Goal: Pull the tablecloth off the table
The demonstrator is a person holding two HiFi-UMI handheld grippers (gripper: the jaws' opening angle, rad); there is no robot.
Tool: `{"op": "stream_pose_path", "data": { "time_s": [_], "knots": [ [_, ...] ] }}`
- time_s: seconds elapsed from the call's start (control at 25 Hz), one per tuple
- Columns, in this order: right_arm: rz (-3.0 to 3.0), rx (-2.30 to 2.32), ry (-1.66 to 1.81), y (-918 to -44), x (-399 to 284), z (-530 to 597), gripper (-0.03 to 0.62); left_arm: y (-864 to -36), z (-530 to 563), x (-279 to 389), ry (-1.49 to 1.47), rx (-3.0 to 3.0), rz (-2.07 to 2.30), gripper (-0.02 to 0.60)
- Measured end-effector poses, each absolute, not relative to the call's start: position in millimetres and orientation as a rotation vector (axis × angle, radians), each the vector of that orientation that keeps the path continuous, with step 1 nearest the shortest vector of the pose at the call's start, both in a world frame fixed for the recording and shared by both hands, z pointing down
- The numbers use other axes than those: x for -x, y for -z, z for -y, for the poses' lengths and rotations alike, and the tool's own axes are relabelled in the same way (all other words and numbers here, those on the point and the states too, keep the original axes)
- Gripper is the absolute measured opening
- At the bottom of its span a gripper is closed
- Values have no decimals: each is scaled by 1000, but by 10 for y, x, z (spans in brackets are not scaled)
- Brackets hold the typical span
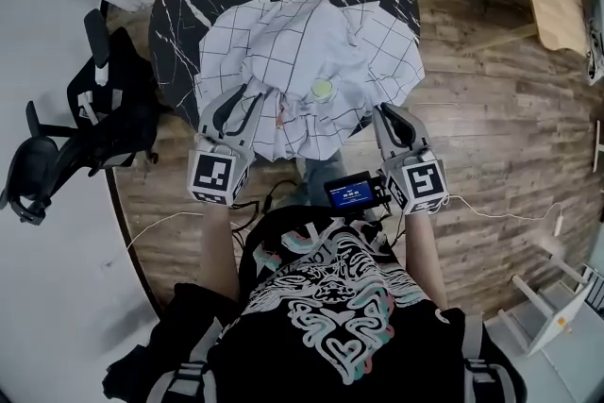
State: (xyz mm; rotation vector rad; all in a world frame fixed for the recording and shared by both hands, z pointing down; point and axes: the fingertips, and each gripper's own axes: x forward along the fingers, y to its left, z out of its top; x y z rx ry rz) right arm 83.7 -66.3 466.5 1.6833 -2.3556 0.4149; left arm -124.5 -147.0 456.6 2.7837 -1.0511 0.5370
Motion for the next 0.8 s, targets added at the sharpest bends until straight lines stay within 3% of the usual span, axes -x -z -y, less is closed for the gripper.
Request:
{"op": "stream_pose_path", "data": {
  "time_s": [0.24, 0.4, 0.56, 0.8],
  "knots": [
    [2329, -1624, -494, -4909, -861, 777, 131, -4689, 1571, 1176, -616, -2797, 1008, 169],
    [2321, -1578, -549, -5069, -851, 871, 149, -4825, 1631, 1136, -674, -2779, 931, 240],
    [2291, -1530, -601, -5259, -854, 964, 256, -4926, 1692, 1041, -779, -2788, 839, 325],
    [2246, -1449, -648, -5572, -900, 1100, 310, -5121, 1751, 927, -926, -2783, 719, 459]
  ]
}}
